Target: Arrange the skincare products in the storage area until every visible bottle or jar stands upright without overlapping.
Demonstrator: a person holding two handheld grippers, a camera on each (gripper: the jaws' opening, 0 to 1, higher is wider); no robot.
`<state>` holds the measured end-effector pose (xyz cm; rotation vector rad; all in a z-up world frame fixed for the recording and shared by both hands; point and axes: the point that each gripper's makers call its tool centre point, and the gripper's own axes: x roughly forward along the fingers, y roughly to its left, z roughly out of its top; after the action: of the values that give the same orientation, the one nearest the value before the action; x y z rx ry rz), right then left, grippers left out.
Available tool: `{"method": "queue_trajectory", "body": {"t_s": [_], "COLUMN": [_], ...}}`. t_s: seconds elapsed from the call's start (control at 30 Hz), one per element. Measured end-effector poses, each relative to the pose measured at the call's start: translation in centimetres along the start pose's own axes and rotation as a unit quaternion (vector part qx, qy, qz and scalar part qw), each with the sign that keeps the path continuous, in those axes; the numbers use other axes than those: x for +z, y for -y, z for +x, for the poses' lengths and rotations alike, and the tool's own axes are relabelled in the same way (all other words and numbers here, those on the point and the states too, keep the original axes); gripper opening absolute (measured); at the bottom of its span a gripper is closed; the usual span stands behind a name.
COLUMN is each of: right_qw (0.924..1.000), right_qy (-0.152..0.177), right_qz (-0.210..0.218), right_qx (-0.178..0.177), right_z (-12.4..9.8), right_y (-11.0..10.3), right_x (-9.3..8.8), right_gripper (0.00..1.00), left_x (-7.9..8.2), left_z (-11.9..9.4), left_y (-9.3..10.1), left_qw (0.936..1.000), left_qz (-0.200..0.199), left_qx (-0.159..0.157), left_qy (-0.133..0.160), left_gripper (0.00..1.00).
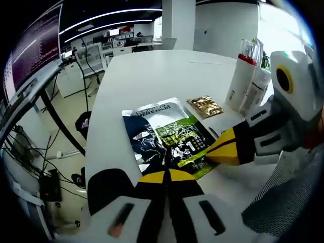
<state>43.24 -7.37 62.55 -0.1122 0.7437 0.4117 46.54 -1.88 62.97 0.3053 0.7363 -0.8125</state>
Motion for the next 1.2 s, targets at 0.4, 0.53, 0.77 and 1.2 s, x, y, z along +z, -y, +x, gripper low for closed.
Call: {"method": "queue_trajectory", "body": {"t_s": [0.4, 0.53, 0.77, 1.2], "right_qw": [0.9975, 0.9982, 0.9998, 0.9987], "right_qy": [-0.007, -0.015, -0.004, 0.003], "right_qz": [0.070, 0.056, 0.016, 0.050], "right_qx": [0.007, -0.014, -0.008, 0.007], "right_z": [-0.6, -0.5, -0.1, -0.4], "right_y": [0.4, 1.0, -0.1, -0.1], "right_x": [0.1, -0.5, -0.2, 0.2], "right_gripper": [0.00, 0.00, 0.00, 0.00], "left_x": [0.0, 0.0, 0.0, 0.2], "left_z": [0.1, 0.1, 0.2, -0.8], "left_y": [-0.1, -0.2, -0.5, -0.7], "left_qw": [1.0000, 1.0000, 0.9997, 0.9997], "left_qz": [0.002, -0.002, -0.022, -0.019], "left_qx": [0.002, 0.005, 0.009, 0.014], "left_qy": [0.007, 0.008, 0.004, -0.006], "left_gripper": [0.02, 0.02, 0.02, 0.00]}}
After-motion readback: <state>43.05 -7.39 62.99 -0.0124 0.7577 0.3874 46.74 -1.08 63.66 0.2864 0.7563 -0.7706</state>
